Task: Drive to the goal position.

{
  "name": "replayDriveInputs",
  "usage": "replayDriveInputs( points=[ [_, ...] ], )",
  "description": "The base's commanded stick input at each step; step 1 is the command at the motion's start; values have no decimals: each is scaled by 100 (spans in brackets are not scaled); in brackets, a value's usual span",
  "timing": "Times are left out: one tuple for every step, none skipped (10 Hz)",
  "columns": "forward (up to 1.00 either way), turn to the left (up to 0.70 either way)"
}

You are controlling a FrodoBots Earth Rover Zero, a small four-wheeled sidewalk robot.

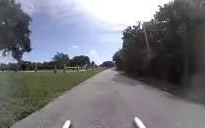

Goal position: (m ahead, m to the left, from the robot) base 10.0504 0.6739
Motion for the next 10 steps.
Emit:
replayDriveInputs(
  points=[
    [50, 0],
    [50, 0],
    [50, 0],
    [50, 0],
    [50, 0],
    [50, 0],
    [50, 0],
    [50, 0],
    [50, 0],
    [50, 0]
  ],
)
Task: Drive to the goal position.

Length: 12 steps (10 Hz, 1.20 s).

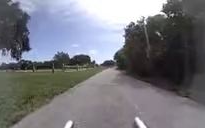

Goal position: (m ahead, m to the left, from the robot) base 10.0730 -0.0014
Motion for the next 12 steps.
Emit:
replayDriveInputs(
  points=[
    [50, 0],
    [50, 0],
    [50, 0],
    [50, 0],
    [50, 0],
    [50, 0],
    [50, 0],
    [50, 0],
    [50, 0],
    [50, 0],
    [50, 0],
    [50, 0]
  ],
)
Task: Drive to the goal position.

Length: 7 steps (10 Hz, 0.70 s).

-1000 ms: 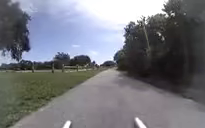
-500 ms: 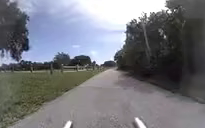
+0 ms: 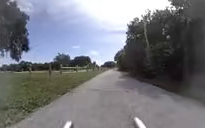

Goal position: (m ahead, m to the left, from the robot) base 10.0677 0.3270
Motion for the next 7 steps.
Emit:
replayDriveInputs(
  points=[
    [50, 0],
    [50, 0],
    [50, 0],
    [50, 0],
    [50, 0],
    [50, 0],
    [50, 0]
  ],
)
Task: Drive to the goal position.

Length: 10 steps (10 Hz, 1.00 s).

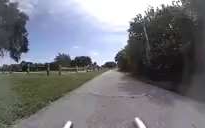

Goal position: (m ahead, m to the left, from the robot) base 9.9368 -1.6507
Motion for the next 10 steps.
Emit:
replayDriveInputs(
  points=[
    [50, 0],
    [50, 0],
    [50, 0],
    [50, 0],
    [50, 0],
    [50, 0],
    [50, 0],
    [50, 0],
    [50, 0],
    [50, 0]
  ],
)
